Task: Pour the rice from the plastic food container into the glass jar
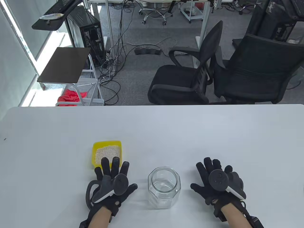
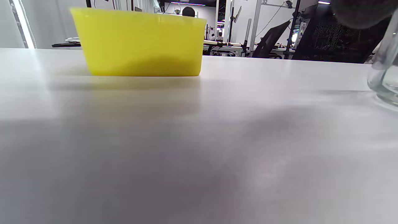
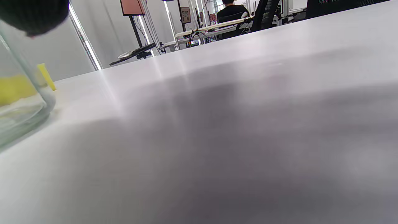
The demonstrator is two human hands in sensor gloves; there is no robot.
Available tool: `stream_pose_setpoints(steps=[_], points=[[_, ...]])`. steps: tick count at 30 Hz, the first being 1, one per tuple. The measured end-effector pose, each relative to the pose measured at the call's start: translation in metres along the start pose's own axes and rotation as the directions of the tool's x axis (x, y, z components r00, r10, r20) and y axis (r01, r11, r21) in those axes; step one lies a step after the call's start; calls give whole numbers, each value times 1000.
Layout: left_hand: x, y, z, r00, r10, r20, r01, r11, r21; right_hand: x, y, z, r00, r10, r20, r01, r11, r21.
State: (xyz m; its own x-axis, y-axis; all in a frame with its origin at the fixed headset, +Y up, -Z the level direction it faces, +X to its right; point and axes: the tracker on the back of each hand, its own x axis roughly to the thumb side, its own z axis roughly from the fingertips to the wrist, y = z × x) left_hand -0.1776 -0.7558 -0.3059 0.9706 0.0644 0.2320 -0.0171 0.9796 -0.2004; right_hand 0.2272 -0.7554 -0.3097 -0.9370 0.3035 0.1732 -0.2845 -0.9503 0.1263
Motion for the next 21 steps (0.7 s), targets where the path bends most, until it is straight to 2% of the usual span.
stream_pose_setpoints(steps=[10,11,14,15,21], points=[[9,1,5,1000,-4,18,4,1000,0,9,-2,4,999,27,34,-26,1000,-14],[10,2,5,1000,-2,19,2,1000,-11,9,-2,4,999,26,35,-26,1000,-13],[17,2,6,1000,7,18,-5,992,-126,9,-3,4,999,15,35,-15,1000,-16],[20,3,7,999,-10,30,14,991,-131,9,-3,4,999,15,37,-14,1000,-18],[23,16,11,999,24,41,-23,999,-40,16,-6,6,997,39,72,-36,998,-46]])
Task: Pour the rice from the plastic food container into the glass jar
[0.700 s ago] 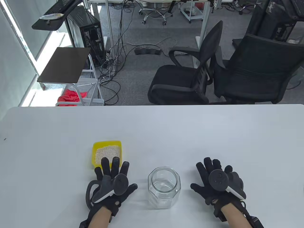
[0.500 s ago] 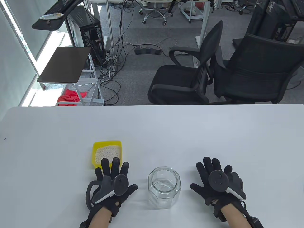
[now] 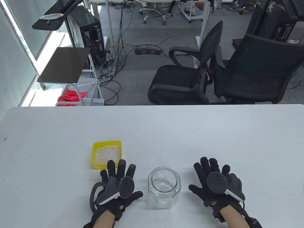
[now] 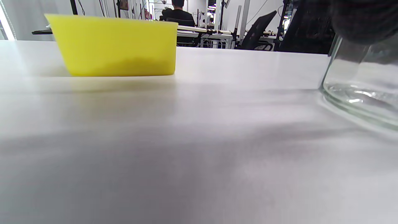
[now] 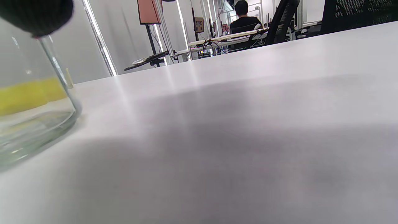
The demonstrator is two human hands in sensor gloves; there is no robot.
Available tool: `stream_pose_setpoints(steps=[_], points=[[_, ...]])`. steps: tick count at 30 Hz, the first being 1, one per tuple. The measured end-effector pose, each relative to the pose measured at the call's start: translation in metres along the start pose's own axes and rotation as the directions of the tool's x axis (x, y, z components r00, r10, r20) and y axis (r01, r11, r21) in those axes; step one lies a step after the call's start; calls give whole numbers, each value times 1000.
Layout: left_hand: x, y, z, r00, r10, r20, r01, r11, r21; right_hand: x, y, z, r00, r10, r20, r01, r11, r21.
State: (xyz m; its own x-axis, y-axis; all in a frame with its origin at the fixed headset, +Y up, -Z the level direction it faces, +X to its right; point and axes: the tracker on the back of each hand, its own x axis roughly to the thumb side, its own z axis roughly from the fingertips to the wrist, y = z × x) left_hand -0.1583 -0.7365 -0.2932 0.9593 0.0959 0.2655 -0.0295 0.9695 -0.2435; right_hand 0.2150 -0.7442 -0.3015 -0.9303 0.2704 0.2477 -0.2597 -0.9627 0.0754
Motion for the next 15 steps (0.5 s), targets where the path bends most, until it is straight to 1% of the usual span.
stream_pose_setpoints(steps=[3,4,5,6,7,8,9,11,13,14,15], points=[[-11,14,0,999,28,-37,-26,998,49,1,0,0,1000,9,6,-9,1000,1],[-17,20,-1,998,34,-47,-33,999,19,1,0,0,1000,6,7,-6,1000,2],[-23,26,-3,996,42,-82,-45,998,-32,1,-1,0,1000,5,6,-5,1000,2],[-30,32,-4,992,65,-110,-70,997,-41,0,-1,0,1000,1,5,-1,1000,0],[-39,38,-7,989,97,-111,-96,995,16,0,-1,-1,1000,-2,4,2,1000,-1],[-49,43,-10,983,126,-137,-121,992,42,0,-1,-1,1000,-5,3,5,1000,0],[-57,47,-13,973,150,-173,-145,989,41,-1,-1,-1,1000,-7,1,7,1000,2],[-78,55,-21,954,189,-233,-174,981,87,-2,-1,-2,1000,-11,-7,11,1000,7],[-94,61,-28,921,218,-324,-190,975,117,-3,0,-2,1000,-13,-14,14,1000,11],[-104,63,-31,897,239,-372,-195,969,152,-4,0,-3,1000,-14,-18,14,1000,13],[-116,64,-38,874,284,-394,-238,958,162,-4,1,-3,1000,-15,-22,15,1000,17]])
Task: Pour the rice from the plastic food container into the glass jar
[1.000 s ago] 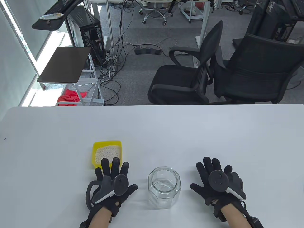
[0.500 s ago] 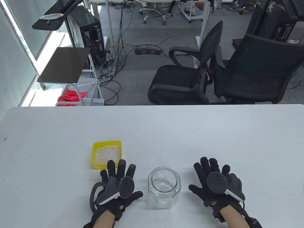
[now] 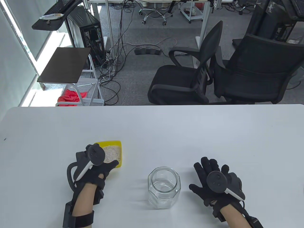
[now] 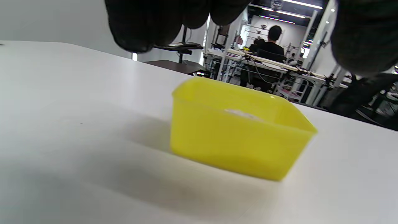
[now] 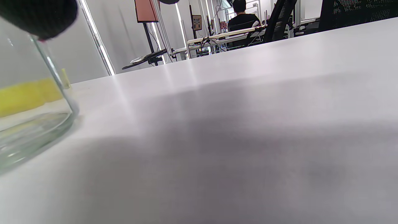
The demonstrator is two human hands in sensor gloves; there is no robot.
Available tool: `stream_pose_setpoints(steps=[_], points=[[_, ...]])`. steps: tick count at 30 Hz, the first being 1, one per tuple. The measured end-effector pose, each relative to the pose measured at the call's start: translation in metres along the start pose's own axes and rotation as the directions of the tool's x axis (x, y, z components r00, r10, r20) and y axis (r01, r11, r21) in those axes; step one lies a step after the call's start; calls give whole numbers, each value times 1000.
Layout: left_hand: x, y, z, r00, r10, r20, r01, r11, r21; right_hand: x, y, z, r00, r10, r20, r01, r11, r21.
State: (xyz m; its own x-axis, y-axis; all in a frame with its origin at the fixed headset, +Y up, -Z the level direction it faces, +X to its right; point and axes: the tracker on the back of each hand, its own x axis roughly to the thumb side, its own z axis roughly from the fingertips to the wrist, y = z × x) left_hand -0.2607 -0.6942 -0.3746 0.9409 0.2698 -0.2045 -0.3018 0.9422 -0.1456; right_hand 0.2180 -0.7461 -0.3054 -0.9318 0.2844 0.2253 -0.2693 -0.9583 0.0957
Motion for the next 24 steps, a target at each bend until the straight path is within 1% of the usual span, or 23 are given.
stream_pose_setpoints(steps=[1,2,3,4,5,8,9,11,13,15,17,18,20,24], points=[[-8,2,-9,998,12,-59,-14,1000,-28,0,0,-1,1000,2,-4,-2,1000,6],[-12,3,-14,996,23,-86,-27,999,-45,0,1,-1,1000,3,-7,-3,1000,10],[-19,3,-21,992,40,-123,-45,998,-38,0,1,-1,1000,6,-9,-6,1000,16],[-26,3,-28,987,27,-158,-33,999,-31,0,2,-1,1000,11,-8,-11,1000,21],[-30,3,-33,986,19,-168,-26,999,-40,0,2,-1,1000,17,-8,-17,1000,23],[-42,-1,-49,975,64,-213,-80,994,-69,1,3,0,999,32,-16,-31,999,35],[-44,-4,-53,969,73,-237,-97,991,-90,1,4,0,999,33,-17,-32,999,38],[-47,-9,-61,962,40,-271,-83,985,-149,0,5,-2,999,35,-24,-34,998,46],[-49,-15,-68,954,43,-296,-99,979,-178,-1,6,-2,999,36,-32,-34,998,55],[-51,-21,-72,951,35,-307,-94,980,-178,-3,6,-2,998,37,-43,-34,998,60],[-53,-25,-74,946,66,-316,-129,974,-185,-5,6,-2,998,29,-48,-26,998,62],[-53,-27,-74,945,88,-315,-151,972,-181,-5,7,-3,998,28,-50,-25,998,66],[-52,-29,-74,945,87,-315,-136,981,-137,-6,7,-3,999,22,-50,-19,997,71],[-51,-31,-76,946,75,-314,-127,980,-150,-6,7,-3,998,15,-55,-10,997,81]])
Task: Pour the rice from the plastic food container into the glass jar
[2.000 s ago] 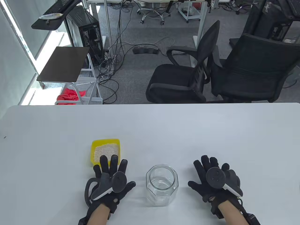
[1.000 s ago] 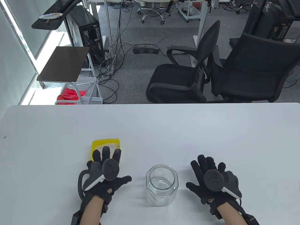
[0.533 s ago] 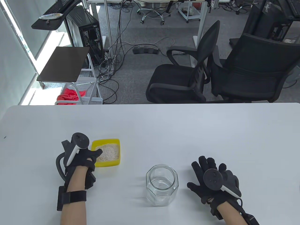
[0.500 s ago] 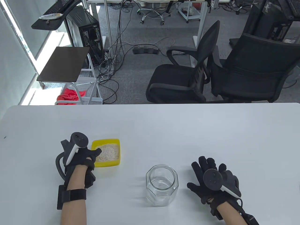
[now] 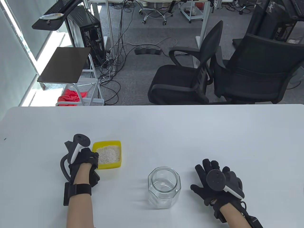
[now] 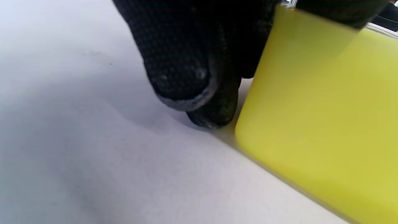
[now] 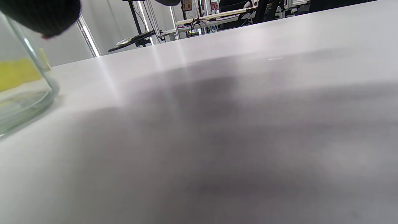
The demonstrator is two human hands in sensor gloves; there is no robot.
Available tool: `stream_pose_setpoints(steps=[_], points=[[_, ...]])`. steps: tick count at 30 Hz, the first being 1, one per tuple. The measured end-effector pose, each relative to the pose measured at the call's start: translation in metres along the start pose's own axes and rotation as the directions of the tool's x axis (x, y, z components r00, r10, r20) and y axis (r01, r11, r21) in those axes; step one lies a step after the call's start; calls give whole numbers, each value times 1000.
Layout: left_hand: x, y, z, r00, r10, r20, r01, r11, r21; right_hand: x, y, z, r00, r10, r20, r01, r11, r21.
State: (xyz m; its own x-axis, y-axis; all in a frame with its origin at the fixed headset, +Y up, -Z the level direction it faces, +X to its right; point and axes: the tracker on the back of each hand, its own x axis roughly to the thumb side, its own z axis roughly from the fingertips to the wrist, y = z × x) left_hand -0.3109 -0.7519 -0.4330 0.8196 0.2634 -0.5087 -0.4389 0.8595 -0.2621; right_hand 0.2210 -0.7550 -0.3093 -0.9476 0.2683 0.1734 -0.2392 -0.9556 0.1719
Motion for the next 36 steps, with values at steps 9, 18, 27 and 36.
stream_pose_setpoints(steps=[9,18,27,36], points=[[1,4,10,990,133,55,-127,986,-106,-1,0,0,1000,-21,-1,21,1000,0],[3,1,33,934,325,146,-298,938,-175,-2,-1,-1,999,-40,3,40,999,2],[19,-9,68,715,648,261,-507,738,-445,-2,-1,-1,999,-50,11,50,999,-1],[64,0,114,533,705,468,-468,706,-532,-4,-3,-1,997,-74,2,74,997,-9]])
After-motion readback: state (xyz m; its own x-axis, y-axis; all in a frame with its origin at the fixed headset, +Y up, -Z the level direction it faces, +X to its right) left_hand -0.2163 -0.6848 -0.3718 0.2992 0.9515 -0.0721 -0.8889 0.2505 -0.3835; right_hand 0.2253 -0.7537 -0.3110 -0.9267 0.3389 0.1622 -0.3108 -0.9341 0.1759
